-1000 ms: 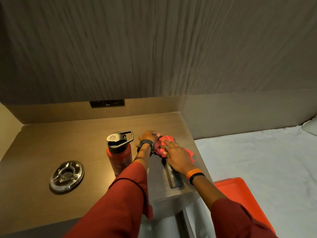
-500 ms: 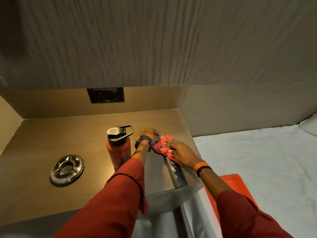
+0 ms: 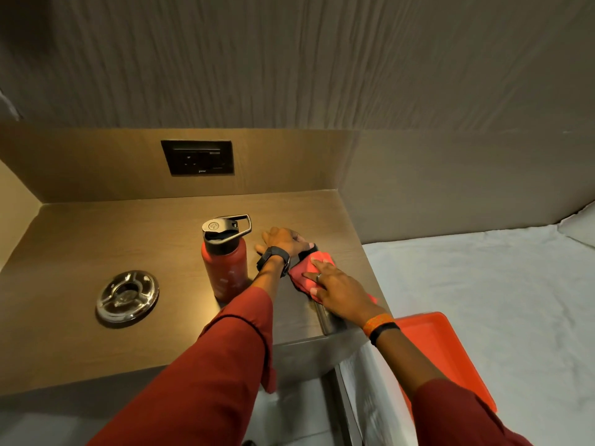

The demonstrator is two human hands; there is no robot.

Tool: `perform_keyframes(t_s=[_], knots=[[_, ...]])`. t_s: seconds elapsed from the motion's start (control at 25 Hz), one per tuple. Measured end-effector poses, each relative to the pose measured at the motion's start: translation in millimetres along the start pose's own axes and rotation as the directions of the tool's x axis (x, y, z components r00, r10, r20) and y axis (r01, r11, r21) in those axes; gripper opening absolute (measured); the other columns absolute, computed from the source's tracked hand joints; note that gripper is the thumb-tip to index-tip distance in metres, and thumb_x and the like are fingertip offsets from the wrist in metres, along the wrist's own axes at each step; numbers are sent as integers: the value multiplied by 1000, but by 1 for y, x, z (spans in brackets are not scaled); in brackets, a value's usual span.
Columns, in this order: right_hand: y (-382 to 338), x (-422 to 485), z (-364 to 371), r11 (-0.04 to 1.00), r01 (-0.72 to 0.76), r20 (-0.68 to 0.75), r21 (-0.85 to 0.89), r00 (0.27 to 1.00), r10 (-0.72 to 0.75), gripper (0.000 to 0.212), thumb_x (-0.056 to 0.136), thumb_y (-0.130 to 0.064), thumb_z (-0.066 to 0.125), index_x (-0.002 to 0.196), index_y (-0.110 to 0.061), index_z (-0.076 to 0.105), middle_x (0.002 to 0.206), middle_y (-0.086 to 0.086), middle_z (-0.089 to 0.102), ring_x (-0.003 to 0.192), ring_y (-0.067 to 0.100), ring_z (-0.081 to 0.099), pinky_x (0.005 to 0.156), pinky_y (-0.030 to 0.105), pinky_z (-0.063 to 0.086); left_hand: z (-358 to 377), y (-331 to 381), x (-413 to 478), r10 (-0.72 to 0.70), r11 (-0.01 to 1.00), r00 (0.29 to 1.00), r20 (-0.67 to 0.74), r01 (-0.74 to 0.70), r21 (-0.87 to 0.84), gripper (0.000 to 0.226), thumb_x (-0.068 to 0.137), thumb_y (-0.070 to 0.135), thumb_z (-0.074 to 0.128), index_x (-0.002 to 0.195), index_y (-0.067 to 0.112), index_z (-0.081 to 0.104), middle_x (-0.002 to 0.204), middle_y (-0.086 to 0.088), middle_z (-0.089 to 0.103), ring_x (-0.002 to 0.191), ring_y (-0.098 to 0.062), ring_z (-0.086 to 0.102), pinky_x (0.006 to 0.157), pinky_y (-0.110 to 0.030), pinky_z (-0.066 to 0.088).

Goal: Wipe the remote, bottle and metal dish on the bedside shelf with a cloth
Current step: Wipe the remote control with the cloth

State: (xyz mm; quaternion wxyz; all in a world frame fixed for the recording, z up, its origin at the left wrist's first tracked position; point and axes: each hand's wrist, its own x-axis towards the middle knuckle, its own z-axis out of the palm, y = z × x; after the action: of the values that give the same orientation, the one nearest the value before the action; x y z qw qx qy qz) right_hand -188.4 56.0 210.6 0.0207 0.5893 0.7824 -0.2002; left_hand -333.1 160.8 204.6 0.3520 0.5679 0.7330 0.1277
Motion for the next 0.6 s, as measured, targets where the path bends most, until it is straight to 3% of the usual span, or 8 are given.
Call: perform_keyframes(t_s=[0.24, 0.4, 0.52, 0.6], knots=[[-4, -76, 35, 1000, 23, -163, -4, 986, -23, 42, 98, -8, 59, 134, -28, 63, 162, -5, 39, 153, 19, 29, 121, 39, 35, 2, -4, -4, 44, 999, 999, -26, -44, -4, 29, 76, 58, 75, 93, 33, 77, 124, 0, 64, 130, -32, 43, 93, -45, 31], [-5, -132, 39, 999, 39, -156, -8, 987, -39, 44, 96, -7, 60, 129, -36, 64, 156, -12, 47, 148, 11, 36, 117, 32, 41, 2, -2, -16, 155, 985, 988, -14, -153, 74, 29, 87, 50, 67, 110, 32, 71, 132, -4, 55, 131, -32, 42, 101, -49, 34], [3, -148, 7, 939, 60, -107, 339, 994, -25, 36, 99, -16, 55, 118, -44, 69, 118, -25, 70, 115, -5, 63, 94, 11, 49, 8, -11, -28, 419, 888, 908, -14, -407, 212, 27, 96, 32, 61, 122, 27, 62, 142, -6, 45, 135, -31, 39, 104, -49, 35], [19, -154, -11, 788, -47, -64, 614, 992, 108, 31, 103, -20, 54, 110, -46, 70, 102, -18, 75, 104, 6, 69, 87, 14, 53, 6, -20, -34, 599, 716, 775, 202, -631, 298, 32, 92, 32, 66, 124, 29, 65, 145, -4, 46, 139, -29, 38, 108, -46, 33]])
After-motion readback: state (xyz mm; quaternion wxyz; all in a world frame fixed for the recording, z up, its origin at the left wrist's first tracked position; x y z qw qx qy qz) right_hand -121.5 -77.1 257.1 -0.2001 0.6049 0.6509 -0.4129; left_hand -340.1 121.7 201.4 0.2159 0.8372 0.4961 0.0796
